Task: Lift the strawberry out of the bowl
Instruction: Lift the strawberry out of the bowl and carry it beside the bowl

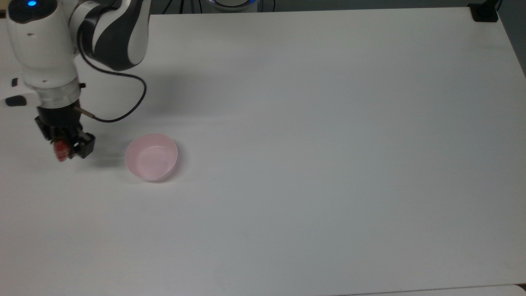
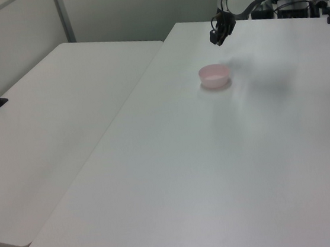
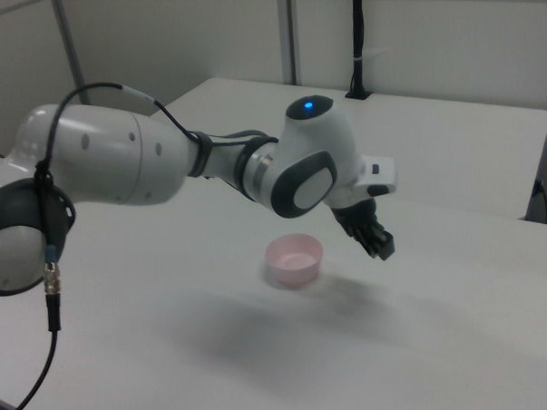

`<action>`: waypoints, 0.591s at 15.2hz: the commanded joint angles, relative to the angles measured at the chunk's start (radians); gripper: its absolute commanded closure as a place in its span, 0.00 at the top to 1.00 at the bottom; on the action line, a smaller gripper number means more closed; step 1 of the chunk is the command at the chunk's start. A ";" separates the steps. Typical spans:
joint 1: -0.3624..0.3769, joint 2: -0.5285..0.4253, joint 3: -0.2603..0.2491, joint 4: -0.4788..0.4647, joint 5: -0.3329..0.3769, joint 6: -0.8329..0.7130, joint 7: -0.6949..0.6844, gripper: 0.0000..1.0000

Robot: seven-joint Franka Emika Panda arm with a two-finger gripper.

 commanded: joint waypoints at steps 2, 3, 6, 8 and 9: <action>-0.038 0.132 0.004 0.095 0.012 0.150 -0.028 0.11; -0.039 0.149 0.004 0.103 0.011 0.174 -0.028 0.11; -0.047 0.209 0.004 0.124 0.009 0.246 -0.028 0.14; -0.048 0.211 0.003 0.124 0.008 0.248 -0.028 0.31; -0.047 0.209 0.003 0.124 0.009 0.247 -0.023 0.67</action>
